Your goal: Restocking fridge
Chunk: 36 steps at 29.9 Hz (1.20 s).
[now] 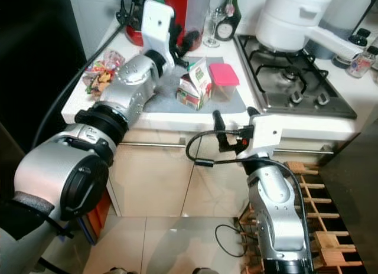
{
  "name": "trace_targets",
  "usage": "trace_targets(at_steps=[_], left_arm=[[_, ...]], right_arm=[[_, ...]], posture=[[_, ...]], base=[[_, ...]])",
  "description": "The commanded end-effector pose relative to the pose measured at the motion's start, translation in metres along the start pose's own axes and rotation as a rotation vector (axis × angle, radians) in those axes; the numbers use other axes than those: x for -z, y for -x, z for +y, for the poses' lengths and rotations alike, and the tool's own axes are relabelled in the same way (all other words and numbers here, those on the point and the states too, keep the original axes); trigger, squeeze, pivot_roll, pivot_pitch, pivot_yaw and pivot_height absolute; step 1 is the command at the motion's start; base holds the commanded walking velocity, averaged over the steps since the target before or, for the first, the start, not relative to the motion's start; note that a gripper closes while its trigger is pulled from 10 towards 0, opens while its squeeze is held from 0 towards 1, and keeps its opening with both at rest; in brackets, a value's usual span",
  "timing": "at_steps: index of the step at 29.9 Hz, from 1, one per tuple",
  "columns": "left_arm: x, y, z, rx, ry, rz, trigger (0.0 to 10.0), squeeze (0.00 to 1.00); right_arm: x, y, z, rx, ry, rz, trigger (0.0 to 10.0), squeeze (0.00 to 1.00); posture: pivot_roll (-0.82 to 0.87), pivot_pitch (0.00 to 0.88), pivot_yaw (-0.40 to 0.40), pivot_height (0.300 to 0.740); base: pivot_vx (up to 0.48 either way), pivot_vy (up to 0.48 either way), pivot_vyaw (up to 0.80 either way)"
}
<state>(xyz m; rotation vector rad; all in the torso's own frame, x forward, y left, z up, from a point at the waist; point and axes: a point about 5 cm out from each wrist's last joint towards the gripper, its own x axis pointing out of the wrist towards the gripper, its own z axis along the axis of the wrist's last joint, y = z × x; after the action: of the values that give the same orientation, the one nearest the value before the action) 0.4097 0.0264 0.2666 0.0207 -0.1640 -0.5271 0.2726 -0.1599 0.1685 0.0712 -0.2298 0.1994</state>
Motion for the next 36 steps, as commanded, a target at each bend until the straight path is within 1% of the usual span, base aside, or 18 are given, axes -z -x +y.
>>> trace_targets(at_steps=[1,5,9,10,11,14,17,20,25,26,30,32,35,36], left_arm=[[0.006,0.0,-0.004,0.011,0.018,0.028,10.0,1.0],[0.011,0.0,-0.01,0.029,0.036,0.037,10.0,1.0],[0.012,-0.001,-0.017,0.055,0.041,0.025,10.0,1.0],[0.012,-0.001,-0.017,0.055,0.041,0.025,10.0,1.0],[0.017,0.0,-0.021,0.062,0.034,0.037,10.0,1.0],[0.024,0.001,-0.023,0.062,0.03,0.06,10.0,1.0],[0.027,0.001,-0.026,0.069,0.051,0.077,10.0,1.0],[0.028,0.001,-0.027,0.059,0.038,0.093,10.0,1.0],[0.031,0.002,-0.023,0.021,0.036,0.108,10.0,1.0],[0.029,0.002,-0.019,-0.006,0.053,0.097,10.0,0.0],[0.029,0.002,-0.019,-0.007,0.069,0.096,10.0,0.0],[0.032,0.002,-0.023,0.005,0.088,0.108,10.0,0.0],[0.04,0.003,-0.03,0.02,0.14,0.139,10.0,0.0],[0.044,0.004,-0.031,0.011,0.144,0.155,0.0,0.0]], right_arm=[[-0.008,0.002,-0.001,0.015,-0.001,-0.037,10.0,0.06],[-0.012,0.007,0.001,0.013,0.014,-0.048,10.0,0.06],[-0.008,0.014,0.002,0.005,0.035,-0.028,10.0,0.06],[-0.008,0.014,0.002,0.005,0.035,-0.028,10.0,0.06],[-0.006,0.016,0.003,0.005,0.038,-0.019,10.0,0.07],[-0.005,0.015,0.004,0.006,0.037,-0.016,10.0,0.07],[-0.006,0.016,0.005,0.007,0.034,-0.013,10.0,0.06],[-0.007,0.018,0.006,0.007,0.034,-0.012,10.0,0.07],[-0.01,0.022,0.006,0.011,0.041,-0.007,10.0,0.07],[-0.011,0.027,0.004,0.018,0.048,0.008,10.0,0.07],[-0.01,0.034,0.002,0.024,0.054,0.033,10.0,0.07],[-0.011,0.037,0.001,0.022,0.058,0.042,10.0,0.06],[-0.011,0.038,0.001,0.017,0.064,0.055,10.0,0.06],[-0.012,0.038,0.001,0.016,0.066,0.059,10.0,0.07]], posture=[[-0.22,0.0,-0.026,0.74],[-0.21,0.0,-0.035,0.74],[-0.21,0.0,-0.041,0.74],[-0.21,0.0,-0.041,0.74],[-0.21,0.0,-0.04,0.74],[-0.21,0.0,-0.038,0.74],[-0.22,0.0,-0.033,0.74],[-0.24,0.0,-0.031,0.74],[-0.27,0.024,-0.032,0.74],[-0.29,0.046,-0.036,0.74],[-0.3,0.062,-0.043,0.74],[-0.31,0.069,-0.047,0.74],[-0.32,0.076,-0.052,0.74],[-0.32,0.078,-0.053,0.74]], base=[[0.0,0.0,0.0],[0.0,0.0,0.0],[0.0,0.0,0.0],[0.0,0.0,0.0],[0.0,0.0,0.0],[0.0,0.0,0.0],[0.0,0.0,0.0],[0.0,0.0,0.0],[0.0,0.0,0.0],[0.0,0.0,0.0],[0.0,0.0,0.0],[0.0,0.0,0.0],[0.0,0.0,0.0],[0.0,0.0,0.0]])
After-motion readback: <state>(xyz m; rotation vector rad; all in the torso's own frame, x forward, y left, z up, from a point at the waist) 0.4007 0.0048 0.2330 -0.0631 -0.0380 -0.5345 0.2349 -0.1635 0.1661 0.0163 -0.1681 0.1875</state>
